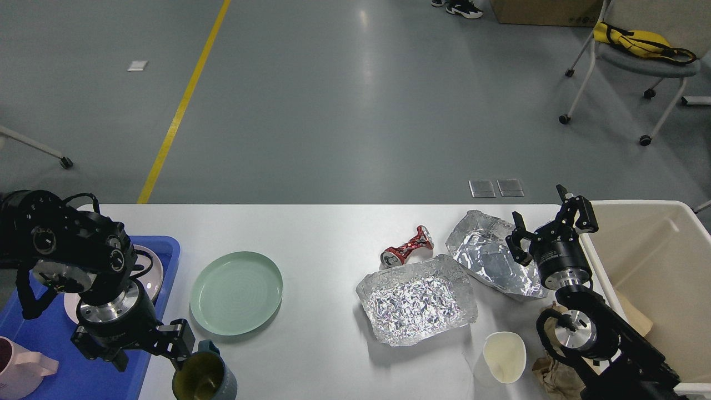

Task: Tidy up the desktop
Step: 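Lower the left gripper down onto the dark mug nearest the robot, then close the left gripper around the dark mug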

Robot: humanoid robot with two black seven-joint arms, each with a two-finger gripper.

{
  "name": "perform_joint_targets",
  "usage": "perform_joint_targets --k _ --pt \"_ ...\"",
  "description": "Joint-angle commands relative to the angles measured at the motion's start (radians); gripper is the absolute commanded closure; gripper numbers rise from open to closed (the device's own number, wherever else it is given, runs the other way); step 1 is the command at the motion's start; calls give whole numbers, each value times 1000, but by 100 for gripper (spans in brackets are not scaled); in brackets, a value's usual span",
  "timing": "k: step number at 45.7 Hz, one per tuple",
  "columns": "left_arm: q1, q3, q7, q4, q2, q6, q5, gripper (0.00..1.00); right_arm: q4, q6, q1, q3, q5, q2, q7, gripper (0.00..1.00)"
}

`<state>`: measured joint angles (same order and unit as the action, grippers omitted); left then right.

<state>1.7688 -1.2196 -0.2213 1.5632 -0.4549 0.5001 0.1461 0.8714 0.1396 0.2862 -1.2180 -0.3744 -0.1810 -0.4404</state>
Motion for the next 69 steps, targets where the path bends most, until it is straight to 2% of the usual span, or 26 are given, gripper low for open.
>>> perform_joint_targets --k 1,25,33,44,52,61,69 --pt "-3 2 0 -5 -2 -3 0 9 0 0 1 0 0 0 0 0" --pt "-45 32 -1 -12 2 -11 3 8 0 0 -1 0 0 0 0 0" --pt "-48 32 0 -19 5 -77 3 8 0 0 1 0 0 0 0 0" --pt "-117 81 -3 -20 30 -90 3 8 0 0 -1 0 0 0 0 0" --pt "-164 84 -3 -20 38 -155 3 8 0 0 1 0 -1 0 0 0" --pt "-204 81 -9 -38 50 -172 16 8 0 0 1 0 0 0 0 0" --pt "-265 84 -9 -57 68 -276 29 9 0 0 1 0 0 0 0 0"
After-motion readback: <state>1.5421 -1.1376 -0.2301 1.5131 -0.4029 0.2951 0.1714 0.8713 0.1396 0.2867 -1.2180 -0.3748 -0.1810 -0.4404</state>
